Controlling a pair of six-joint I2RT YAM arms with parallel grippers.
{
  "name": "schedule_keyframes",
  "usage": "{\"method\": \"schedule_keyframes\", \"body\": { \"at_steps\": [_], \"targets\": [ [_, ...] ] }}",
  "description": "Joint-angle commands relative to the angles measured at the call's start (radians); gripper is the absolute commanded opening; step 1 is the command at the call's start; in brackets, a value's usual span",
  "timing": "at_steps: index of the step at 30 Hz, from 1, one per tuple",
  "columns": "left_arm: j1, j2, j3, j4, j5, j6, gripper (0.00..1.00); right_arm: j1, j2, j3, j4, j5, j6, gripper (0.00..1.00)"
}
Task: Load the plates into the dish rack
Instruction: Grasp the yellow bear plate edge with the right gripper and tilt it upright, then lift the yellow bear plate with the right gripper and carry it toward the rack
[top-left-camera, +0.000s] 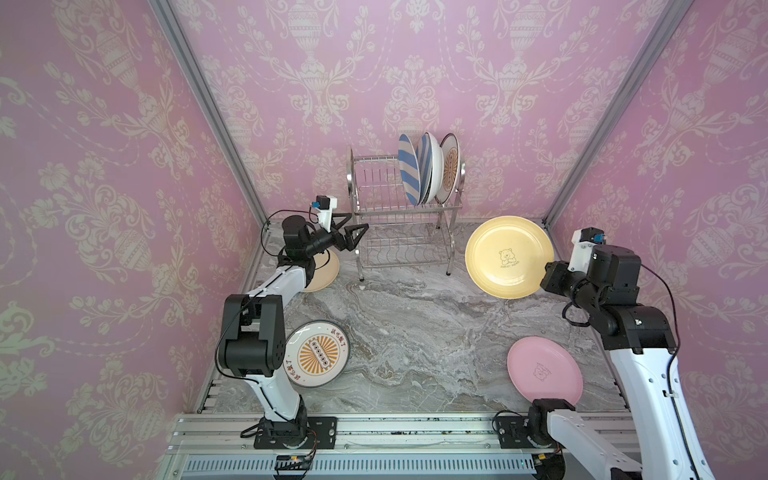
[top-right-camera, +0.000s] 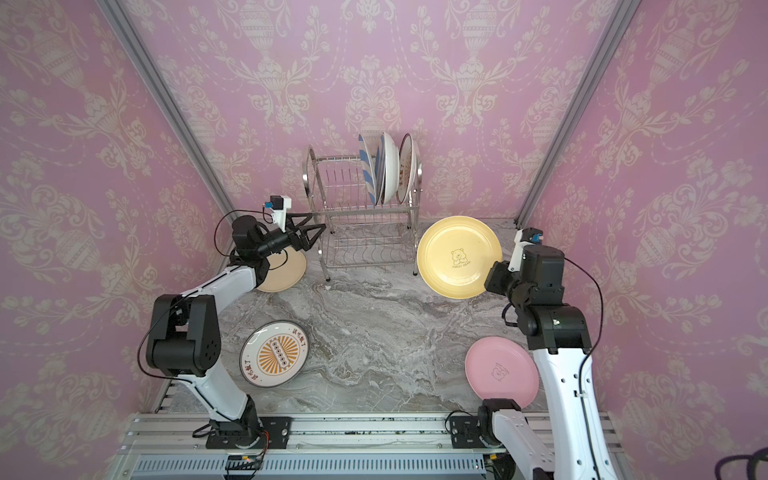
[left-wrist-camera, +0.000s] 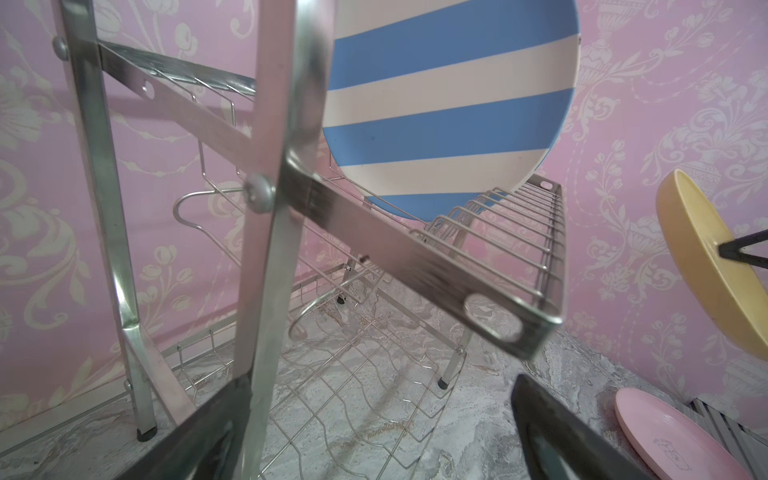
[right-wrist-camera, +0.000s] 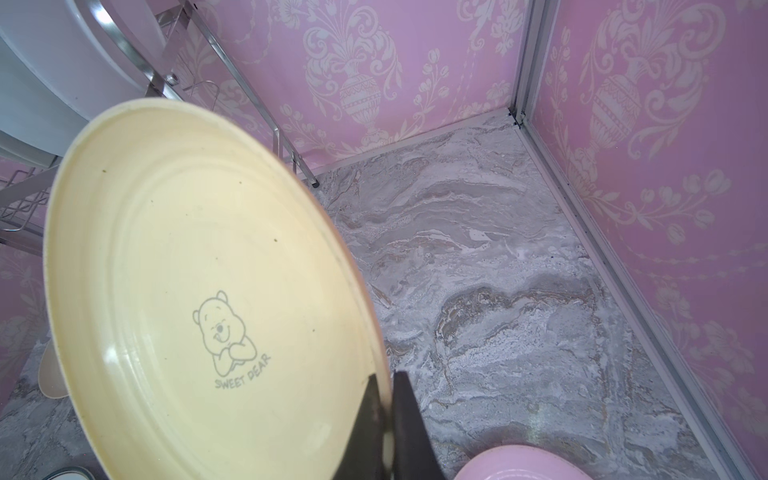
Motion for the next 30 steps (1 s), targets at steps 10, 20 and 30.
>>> {"method": "schedule_keyframes", "body": {
  "at_steps": [10, 20, 30],
  "targets": [
    [-0.068, -0.013, 0.035, -0.050, 0.072, 0.040, 0.99, 0.011, -0.001, -0.011, 0.019, 0.011, -0.035, 0.00],
    [-0.008, -0.105, 0.020, -0.394, -0.213, 0.251, 0.99, 0.012, -0.030, -0.037, 0.035, -0.002, -0.025, 0.00],
    [-0.006, 0.042, 0.126, -0.248, -0.085, 0.188, 0.99, 0.015, -0.044, -0.049, 0.042, -0.008, -0.021, 0.00]
  ]
}}
